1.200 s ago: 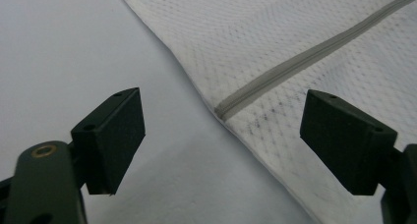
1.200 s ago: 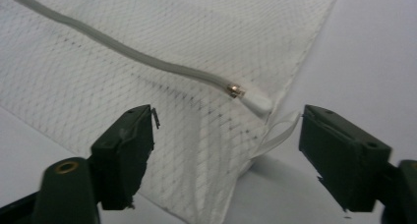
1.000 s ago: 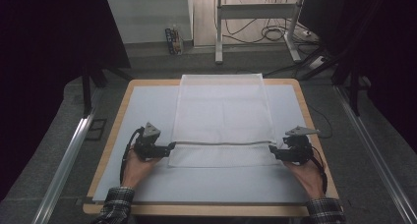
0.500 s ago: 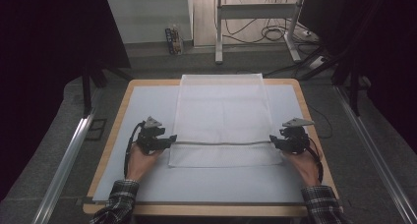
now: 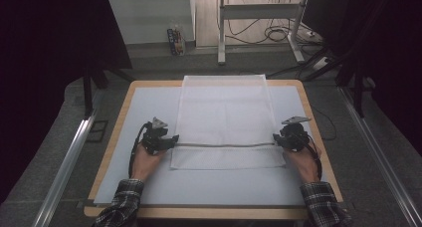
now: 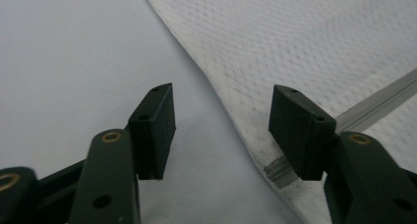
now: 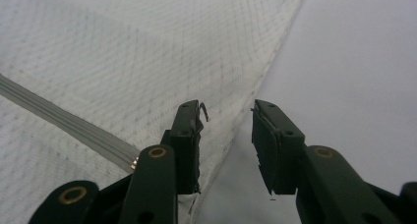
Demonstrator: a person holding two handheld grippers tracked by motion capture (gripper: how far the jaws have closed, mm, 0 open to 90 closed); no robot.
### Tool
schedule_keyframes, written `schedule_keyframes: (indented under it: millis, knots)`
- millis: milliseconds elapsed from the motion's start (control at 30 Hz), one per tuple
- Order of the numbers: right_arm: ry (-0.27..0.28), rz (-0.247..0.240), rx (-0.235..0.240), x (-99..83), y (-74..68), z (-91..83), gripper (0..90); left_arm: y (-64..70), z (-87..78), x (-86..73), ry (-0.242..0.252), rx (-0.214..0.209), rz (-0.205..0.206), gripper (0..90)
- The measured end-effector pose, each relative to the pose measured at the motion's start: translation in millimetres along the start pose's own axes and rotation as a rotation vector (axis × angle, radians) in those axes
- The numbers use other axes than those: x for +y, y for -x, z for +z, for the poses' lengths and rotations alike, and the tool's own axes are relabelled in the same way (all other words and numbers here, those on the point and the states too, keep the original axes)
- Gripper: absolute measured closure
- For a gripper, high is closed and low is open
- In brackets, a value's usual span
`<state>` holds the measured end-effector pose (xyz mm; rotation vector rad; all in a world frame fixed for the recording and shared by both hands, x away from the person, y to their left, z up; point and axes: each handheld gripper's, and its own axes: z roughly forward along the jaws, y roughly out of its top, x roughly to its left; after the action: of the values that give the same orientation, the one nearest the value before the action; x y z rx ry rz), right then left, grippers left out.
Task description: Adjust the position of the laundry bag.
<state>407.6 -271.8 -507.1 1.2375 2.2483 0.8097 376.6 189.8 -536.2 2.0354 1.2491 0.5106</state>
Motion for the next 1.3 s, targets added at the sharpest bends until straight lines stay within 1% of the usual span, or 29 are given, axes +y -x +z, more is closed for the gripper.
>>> schedule_keyframes:
  millis: [33,67,100,133,167,200,233,300,333,400,500,567,600,633,667,700,733,800,867,933,1067,1167,1300]
  knots:
    - [-0.022,0.005,-0.004,-0.3,-0.1,1.9,62.9,0.6,1.7,-0.1,-0.011,0.006,0.012,42.4]
    - [-0.042,0.014,-0.004,-0.7,-0.2,3.5,62.9,1.4,3.1,-0.3,-0.016,0.01,0.015,41.4]
    - [-0.055,0.017,-0.003,-1.3,0.2,4.8,63.0,1.9,4.9,-0.7,-0.026,0.016,0.024,40.4]
    - [-0.051,0.027,0.007,-2.0,1.0,4.9,63.3,2.2,6.6,-1.2,-0.036,0.02,0.033,40.0]
    - [-0.056,0.037,0.015,-2.1,2.5,5.0,63.9,2.2,7.3,-1.6,-0.026,0.013,0.024,39.9]
    - [-0.061,0.058,0.028,-2.1,3.5,5.2,64.2,1.7,7.8,-1.4,-0.029,0.006,0.018,41.0]
    - [-0.061,0.07,0.035,-2.3,4.1,5.2,64.3,1.9,8.3,-1.3,-0.027,-0.007,0.01,42.3]
    - [-0.063,0.072,0.037,-2.3,4.1,5.3,65.6,1.9,8.5,-1.2,-0.028,-0.032,0.004,48.0]
    - [-0.065,0.071,0.036,-2.1,3.9,5.3,66.4,2.2,8.4,-0.7,-0.031,-0.037,0.0,51.9]
    - [-0.07,0.073,0.042,-1.3,3.0,5.3,69.7,2.8,8.4,0.6,-0.038,-0.046,-0.005,56.6]
    - [-0.069,0.044,0.057,-0.6,1.1,5.5,78.8,3.3,8.4,1.4,-0.04,-0.037,-0.019,62.4]
    - [-0.071,0.009,0.06,0.3,-2.0,5.6,85.3,3.0,8.3,1.5,-0.041,-0.044,-0.024,69.7]
    - [-0.073,-0.004,0.052,0.6,-3.3,5.5,86.6,2.9,8.2,1.6,-0.039,-0.053,-0.018,72.3]
    - [-0.078,-0.015,0.043,1.1,-4.7,5.2,87.3,3.4,8.1,1.4,-0.038,-0.065,-0.015,80.0]
    - [-0.076,-0.02,0.039,1.4,-5.5,5.3,87.6,4.7,8.1,1.2,-0.036,-0.067,-0.013,83.1]
    - [-0.076,-0.024,0.035,1.4,-6.0,5.1,87.9,5.4,7.9,1.6,-0.038,-0.063,0.003,86.0]
    - [-0.074,-0.027,0.035,1.3,-6.0,5.1,88.1,6.2,7.7,2.0,-0.039,-0.061,0.009,87.3]
    - [-0.071,-0.032,0.035,1.1,-5.4,4.6,88.4,6.0,7.4,2.0,-0.037,-0.061,0.012,88.4]
    - [-0.067,-0.038,0.035,0.9,-5.5,4.5,88.4,4.5,6.8,1.9,-0.034,-0.075,-0.01,89.0]
    - [-0.066,-0.04,0.036,1.0,-5.7,3.8,88.4,3.5,6.3,2.1,-0.035,-0.083,-0.013,89.1]
    - [-0.057,-0.053,0.036,0.9,-6.2,1.5,88.5,3.7,4.0,3.1,-0.033,-0.085,-0.006,89.3]
    - [-0.042,-0.058,0.04,1.3,-6.2,-1.9,88.5,4.1,0.0,3.9,-0.02,-0.082,-0.003,89.3]
    - [-0.026,-0.066,0.045,1.1,-6.1,-8.4,88.4,2.6,-5.6,4.5,-0.01,-0.099,-0.007,89.3]
